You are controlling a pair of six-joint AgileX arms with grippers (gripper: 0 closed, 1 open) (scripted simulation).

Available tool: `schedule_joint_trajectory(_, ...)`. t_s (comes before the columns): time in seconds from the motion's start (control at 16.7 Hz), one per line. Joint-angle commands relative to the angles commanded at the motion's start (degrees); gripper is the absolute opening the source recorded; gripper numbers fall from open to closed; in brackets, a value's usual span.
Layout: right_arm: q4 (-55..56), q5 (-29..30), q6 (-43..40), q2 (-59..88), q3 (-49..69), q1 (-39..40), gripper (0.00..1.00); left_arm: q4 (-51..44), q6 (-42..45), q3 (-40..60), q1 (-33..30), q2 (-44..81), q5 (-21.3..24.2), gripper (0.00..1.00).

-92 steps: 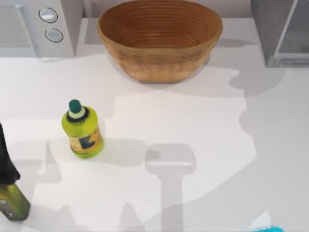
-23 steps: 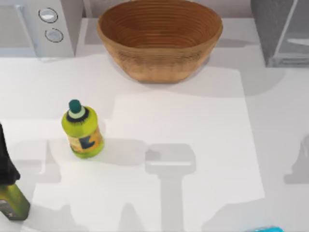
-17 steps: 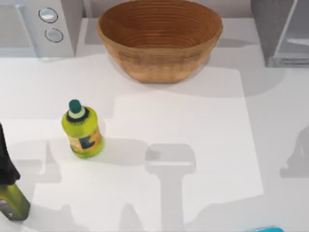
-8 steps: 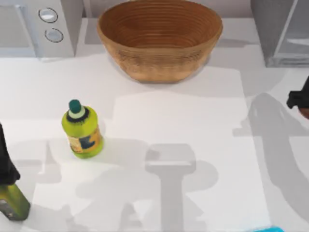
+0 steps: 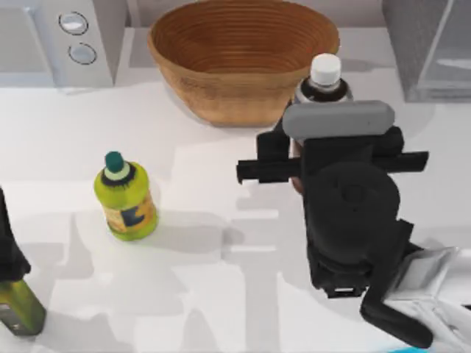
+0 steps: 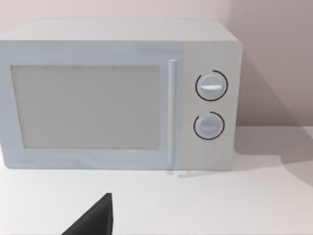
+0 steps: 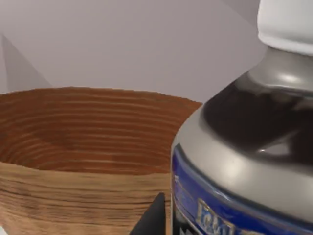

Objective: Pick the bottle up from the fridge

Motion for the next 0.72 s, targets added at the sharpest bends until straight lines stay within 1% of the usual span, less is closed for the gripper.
schedule_joint_trajectory(0.18,6.55,6.91,0.10,10.61,5.35,6.87,0.00,0.00,0.00,0.00,0.00,0.00,0.00,1.00)
schedule_joint_trajectory(0.36,10.88,11.27,0.05,16.93,8.94,11.17,0.00,0.00,0.00,0.00,0.00,0.00,0.00,1.00)
schedule_joint_trajectory(0.48,12.06,12.43,0.02,18.57,9.92,12.33,0.00,0.00,0.00,0.00,0.00,0.00,0.00,1.00)
schedule_joint_trajectory(0.72,12.11,12.48,0.02,18.63,9.96,12.37,0.00,0.00,0.00,0.00,0.00,0.00,0.00,1.00)
